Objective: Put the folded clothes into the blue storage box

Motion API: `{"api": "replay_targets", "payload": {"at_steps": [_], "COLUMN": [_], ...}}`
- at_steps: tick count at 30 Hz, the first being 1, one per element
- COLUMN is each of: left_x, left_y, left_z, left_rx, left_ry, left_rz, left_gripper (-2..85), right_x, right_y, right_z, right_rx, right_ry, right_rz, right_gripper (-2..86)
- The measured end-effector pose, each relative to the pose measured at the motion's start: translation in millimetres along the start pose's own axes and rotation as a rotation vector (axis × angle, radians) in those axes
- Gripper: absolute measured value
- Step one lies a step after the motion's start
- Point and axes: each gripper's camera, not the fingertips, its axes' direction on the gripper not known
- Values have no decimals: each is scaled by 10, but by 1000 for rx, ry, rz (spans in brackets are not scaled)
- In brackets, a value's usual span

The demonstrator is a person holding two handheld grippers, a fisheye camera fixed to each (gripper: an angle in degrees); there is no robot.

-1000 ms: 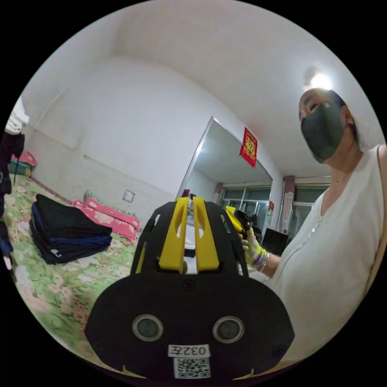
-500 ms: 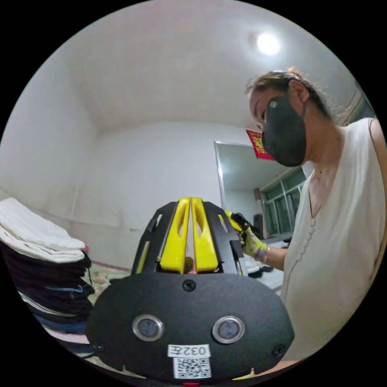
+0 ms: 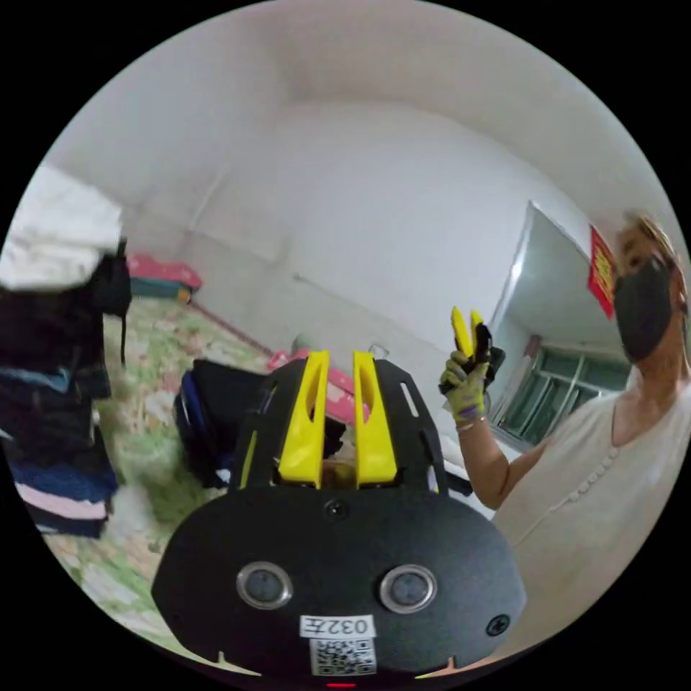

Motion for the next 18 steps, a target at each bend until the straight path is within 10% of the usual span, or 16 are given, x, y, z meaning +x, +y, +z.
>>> {"api": "replay_targets", "payload": {"at_steps": [7, 18], "left_x": [-1110, -1173], "left_y": [-117, -822], "left_z": [1172, 1864], "left_rx": [-255, -449], "left_ry": [-252, -233], "left_rz": [-475, -537], "left_gripper": [55, 78], "right_x": [1233, 2697], "right_y": [171, 936], "right_z": [632, 1014], "right_rx": [-479, -845], "right_ry": [131, 106], "right_rz": [320, 950], "right_gripper": [125, 127]}}
